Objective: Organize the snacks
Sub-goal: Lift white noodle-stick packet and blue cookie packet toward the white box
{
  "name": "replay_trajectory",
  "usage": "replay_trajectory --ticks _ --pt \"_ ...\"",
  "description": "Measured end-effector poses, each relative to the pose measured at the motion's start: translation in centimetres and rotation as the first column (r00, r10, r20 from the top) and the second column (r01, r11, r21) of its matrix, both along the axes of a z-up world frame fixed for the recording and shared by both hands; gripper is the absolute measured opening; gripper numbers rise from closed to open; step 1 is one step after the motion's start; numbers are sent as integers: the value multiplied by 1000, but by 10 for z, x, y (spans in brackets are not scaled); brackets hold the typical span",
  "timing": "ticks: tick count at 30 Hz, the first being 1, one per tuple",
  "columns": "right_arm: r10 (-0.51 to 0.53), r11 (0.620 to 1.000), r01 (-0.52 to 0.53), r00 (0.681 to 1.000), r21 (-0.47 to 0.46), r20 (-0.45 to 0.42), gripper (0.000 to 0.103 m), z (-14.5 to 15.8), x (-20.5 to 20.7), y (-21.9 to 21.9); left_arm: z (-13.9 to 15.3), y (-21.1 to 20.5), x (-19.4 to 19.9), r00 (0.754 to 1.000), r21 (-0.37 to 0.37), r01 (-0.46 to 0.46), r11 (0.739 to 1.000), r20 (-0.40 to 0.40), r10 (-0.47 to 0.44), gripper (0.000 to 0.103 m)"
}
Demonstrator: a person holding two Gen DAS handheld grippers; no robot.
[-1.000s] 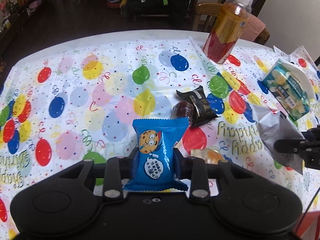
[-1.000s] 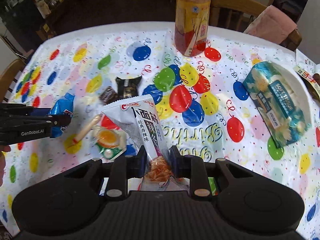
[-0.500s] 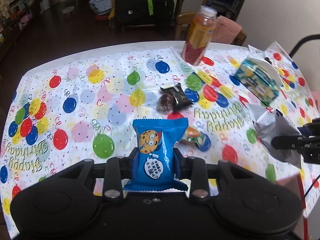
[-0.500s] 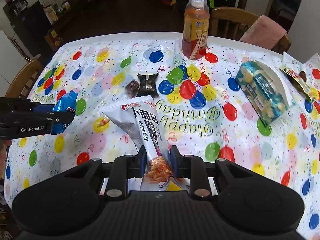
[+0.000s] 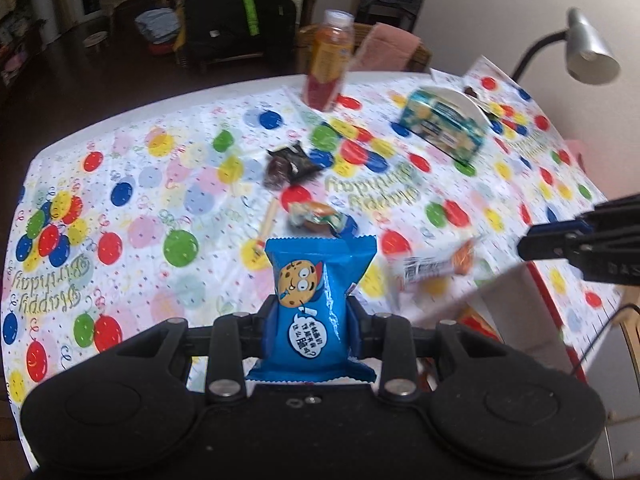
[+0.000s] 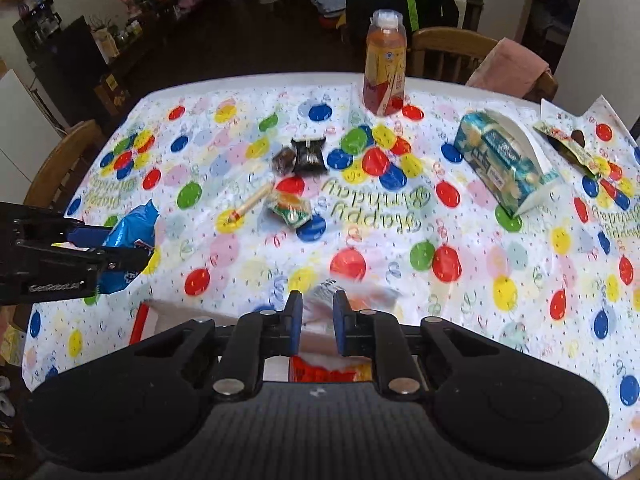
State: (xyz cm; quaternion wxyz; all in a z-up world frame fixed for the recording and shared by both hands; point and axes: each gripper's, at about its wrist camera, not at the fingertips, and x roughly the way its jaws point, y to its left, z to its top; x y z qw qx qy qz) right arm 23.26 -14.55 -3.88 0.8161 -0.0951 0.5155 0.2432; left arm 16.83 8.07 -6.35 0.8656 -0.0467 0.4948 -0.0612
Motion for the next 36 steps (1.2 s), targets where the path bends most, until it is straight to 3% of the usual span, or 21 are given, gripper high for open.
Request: replay_trajectory --ticks 10,16,18,21,25,31,34,36 --pt "-74 997 75 996 14 -40 16 -15 22 -16 -5 -2 -20 1000 -28 28 999 -7 -28 31" --pt "33 998 -39 994 -55 -107 20 -50 53 -9 -13 4 -17 1000 -39 1 999 -25 -2 31" --pt "111 987 -122 988 -105 -107 31 -60 58 -2 -14 5 -16 1000 -39 -9 999 -24 8 31" --pt "252 954 -264 963 -145 -99 65 -71 60 8 -15 7 -13 999 -53 -28 998 -28 27 31" --pt "386 898 -397 918 -192 -90 67 -80 70 18 -17 8 -9 998 -66 -57 996 -30 55 31" --pt "526 793 -558 829 -244 -187 67 -107 84 25 -22 9 -1 995 -88 -95 992 -40 92 31" --pt "543 770 -588 808 -248 -228 67 -123 91 26 -26 9 3 993 -99 -112 989 -53 108 31" --pt "540 782 -588 805 -206 -247 67 -128 98 25 -29 8 4 992 -101 -117 988 -61 111 31"
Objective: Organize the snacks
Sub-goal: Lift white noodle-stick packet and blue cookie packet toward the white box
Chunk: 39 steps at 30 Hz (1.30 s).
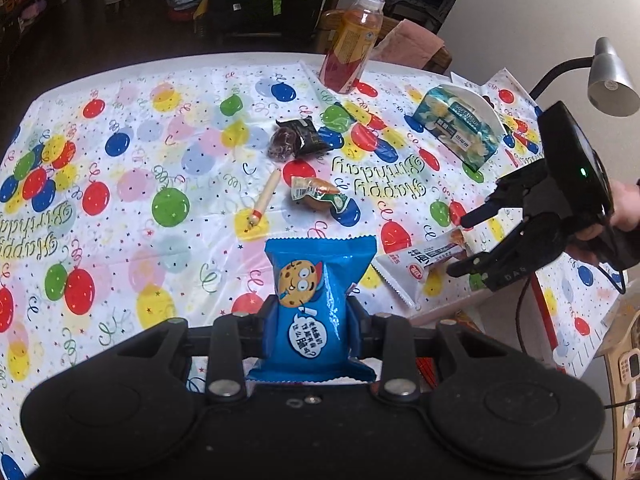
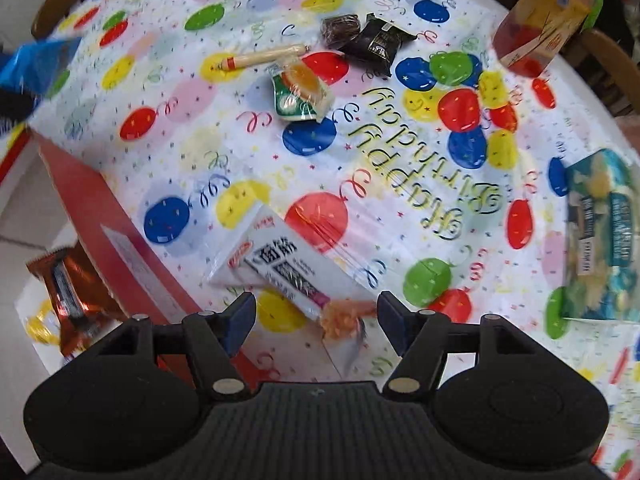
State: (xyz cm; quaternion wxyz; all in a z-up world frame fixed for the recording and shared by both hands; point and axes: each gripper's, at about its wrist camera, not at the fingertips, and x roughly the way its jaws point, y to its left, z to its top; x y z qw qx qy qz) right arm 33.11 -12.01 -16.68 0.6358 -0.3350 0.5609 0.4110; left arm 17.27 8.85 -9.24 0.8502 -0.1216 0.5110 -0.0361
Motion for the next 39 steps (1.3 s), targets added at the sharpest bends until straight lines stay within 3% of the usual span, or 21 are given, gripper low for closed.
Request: replay_trajectory --ticks 9,17,19,20,23,30,39 --pt "4 999 0 992 36 -125 66 -12 23 2 -4 0 7 1000 -13 -17 1000 -18 17 31" --pt "44 998 -48 996 -46 -77 65 -37 20 8 -8 0 10 999 -24 -22 999 -25 21 31" --pt "49 997 -52 997 -58 -58 59 -43 18 10 -9 1 10 999 -24 -25 999 -29 25 31" --pt "51 996 -55 997 -64 -55 50 -45 17 12 -10 1 10 999 -24 -27 999 -30 26 31" --pt "50 997 -53 998 -59 -44 37 -46 15 12 -10 3 9 999 -22 -31 999 -32 30 31" --pt "-14 1000 13 1000 9 1 27 -26 15 4 -8 0 5 999 -18 -19 1000 -29 19 31" --pt "-70 995 63 993 73 97 27 32 -4 -9 6 -14 -1 999 -5 51 999 4 -51 31"
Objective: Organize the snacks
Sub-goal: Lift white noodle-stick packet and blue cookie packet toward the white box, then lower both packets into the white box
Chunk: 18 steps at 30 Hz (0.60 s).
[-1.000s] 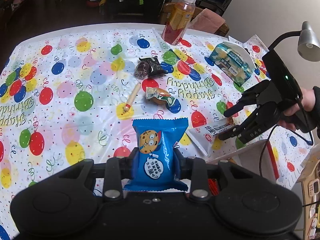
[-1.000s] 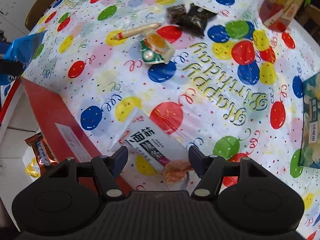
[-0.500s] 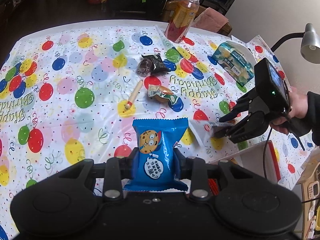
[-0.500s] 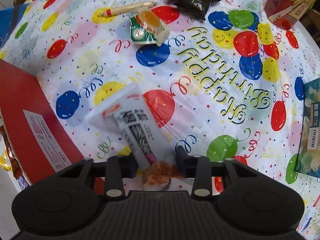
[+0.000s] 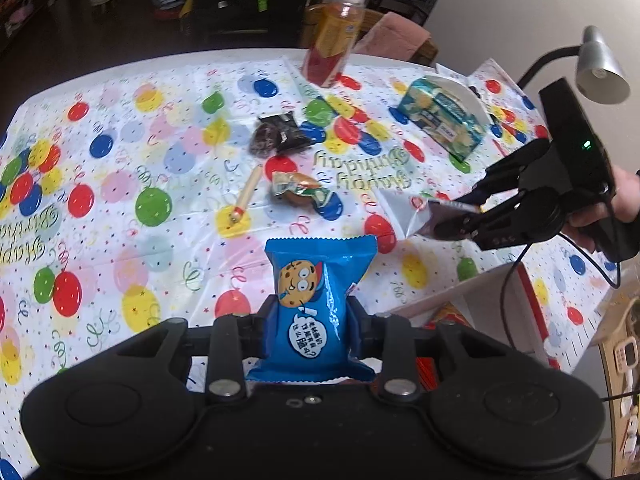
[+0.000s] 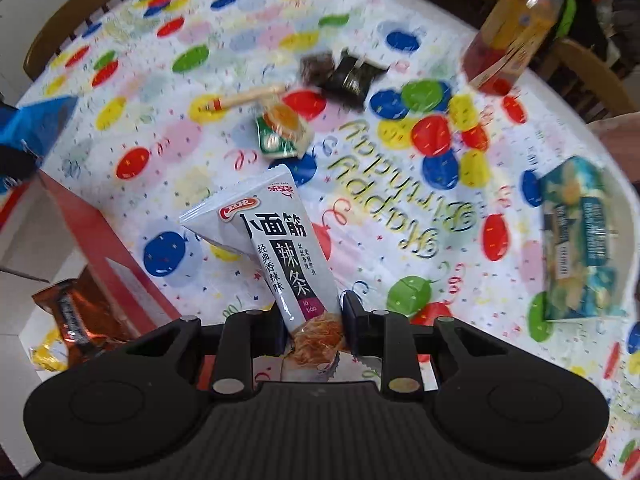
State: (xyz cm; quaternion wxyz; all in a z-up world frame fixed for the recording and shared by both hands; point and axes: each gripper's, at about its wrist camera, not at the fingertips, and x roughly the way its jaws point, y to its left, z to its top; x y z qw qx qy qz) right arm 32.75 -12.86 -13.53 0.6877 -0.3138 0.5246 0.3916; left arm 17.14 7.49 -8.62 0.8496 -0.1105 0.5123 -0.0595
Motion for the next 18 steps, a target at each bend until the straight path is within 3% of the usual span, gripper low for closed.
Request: replay_trajectory --ticks 9,18 --pt "-59 997 54 994 51 95 27 55 -40 -16 19 -17 -16 994 15 100 995 50 -101 31" --pt "-100 993 90 987 81 127 27 84 -94 -31 27 -34 -38 976 35 202 979 73 -204 31"
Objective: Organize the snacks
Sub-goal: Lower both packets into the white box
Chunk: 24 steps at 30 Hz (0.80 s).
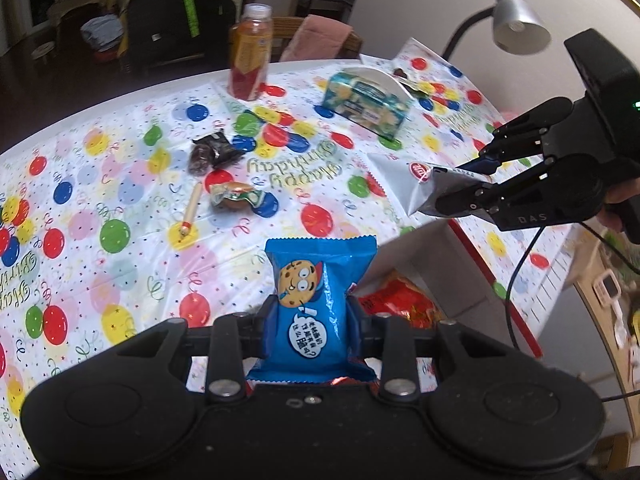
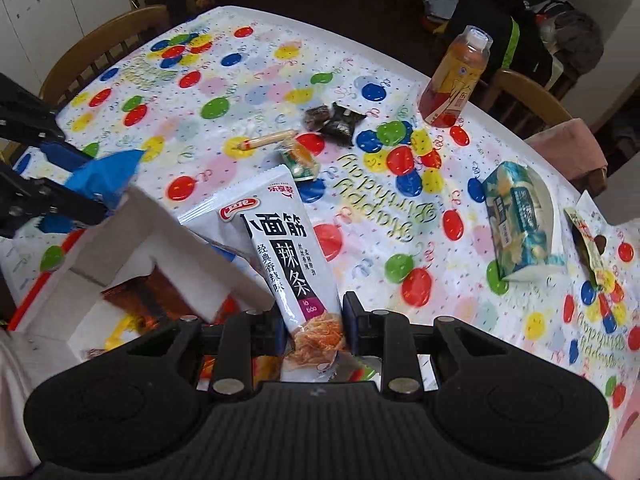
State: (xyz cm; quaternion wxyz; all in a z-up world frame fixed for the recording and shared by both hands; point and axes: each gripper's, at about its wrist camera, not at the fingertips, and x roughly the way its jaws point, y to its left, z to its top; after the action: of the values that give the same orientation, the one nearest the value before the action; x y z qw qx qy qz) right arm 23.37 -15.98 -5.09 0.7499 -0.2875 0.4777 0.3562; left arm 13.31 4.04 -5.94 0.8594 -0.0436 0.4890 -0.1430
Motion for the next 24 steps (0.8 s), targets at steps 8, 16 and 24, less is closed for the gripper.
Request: replay_trajectory --ticks 8,16,24 --pt "-6 1000 6 1000 -2 -11 27 -7 -47 -2 -13 -11 -18 998 20 67 998 -22 -67 31" --pt "-13 999 11 998 -46 -61 27 -39 -83 -5 -37 -28 -37 986 44 150 988 -84 -146 31" --pt "-14 995 4 995 -96 -98 27 -69 -113 -8 -66 -45 -54 966 46 216 975 -155 -206 31"
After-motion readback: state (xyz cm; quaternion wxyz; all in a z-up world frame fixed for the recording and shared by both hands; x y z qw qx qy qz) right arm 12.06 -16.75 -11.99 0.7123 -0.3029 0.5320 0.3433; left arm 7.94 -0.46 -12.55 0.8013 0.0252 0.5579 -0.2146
